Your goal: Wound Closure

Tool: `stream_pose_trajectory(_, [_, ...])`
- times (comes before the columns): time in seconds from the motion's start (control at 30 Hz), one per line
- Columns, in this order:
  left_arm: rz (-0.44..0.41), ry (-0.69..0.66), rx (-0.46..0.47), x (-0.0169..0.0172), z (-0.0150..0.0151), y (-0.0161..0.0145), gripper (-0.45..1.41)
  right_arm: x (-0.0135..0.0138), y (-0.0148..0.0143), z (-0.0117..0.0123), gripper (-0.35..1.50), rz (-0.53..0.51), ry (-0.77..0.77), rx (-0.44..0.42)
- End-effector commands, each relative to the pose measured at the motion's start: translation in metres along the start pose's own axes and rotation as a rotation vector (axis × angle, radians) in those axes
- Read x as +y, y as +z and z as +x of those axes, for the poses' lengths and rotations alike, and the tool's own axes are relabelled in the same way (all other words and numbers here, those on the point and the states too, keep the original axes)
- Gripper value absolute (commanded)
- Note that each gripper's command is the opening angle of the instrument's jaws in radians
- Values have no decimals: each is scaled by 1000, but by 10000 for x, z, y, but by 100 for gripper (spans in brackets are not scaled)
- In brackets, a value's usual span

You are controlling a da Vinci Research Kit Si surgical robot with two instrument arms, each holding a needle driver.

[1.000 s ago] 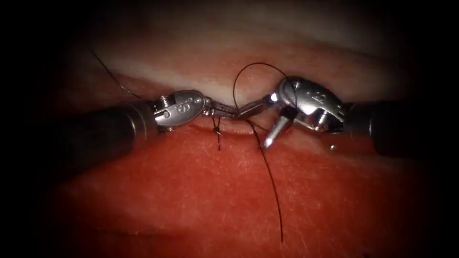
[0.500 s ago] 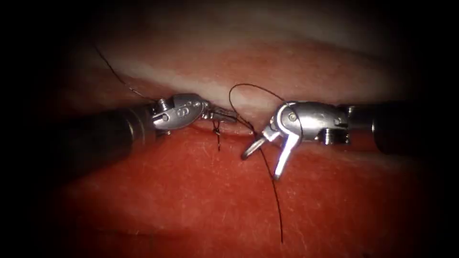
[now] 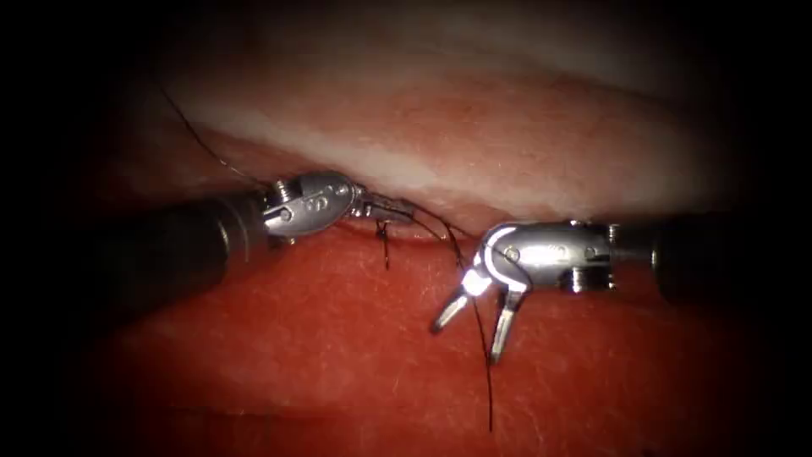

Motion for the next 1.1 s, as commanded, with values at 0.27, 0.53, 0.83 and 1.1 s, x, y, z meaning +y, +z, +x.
stream_pose_trajectory(0.27, [0, 4, -6, -2, -4, 4, -45, -1, 17, -11, 67, 42, 17, -43])
stream_pose_trajectory(0.53, [2, 6, -9, 2, -5, -2, -45, -2, 22, -21, 12, 71, 51, -65])
stream_pose_trajectory(0.83, [5, 11, -13, 23, 3, -2, -45, 2, 11, -16, -35, 88, 165, -95])
stream_pose_trajectory(1.1, [2, 22, -19, 45, 2, -6, -45, 10, -14, -2, -35, -112, 441, 82])
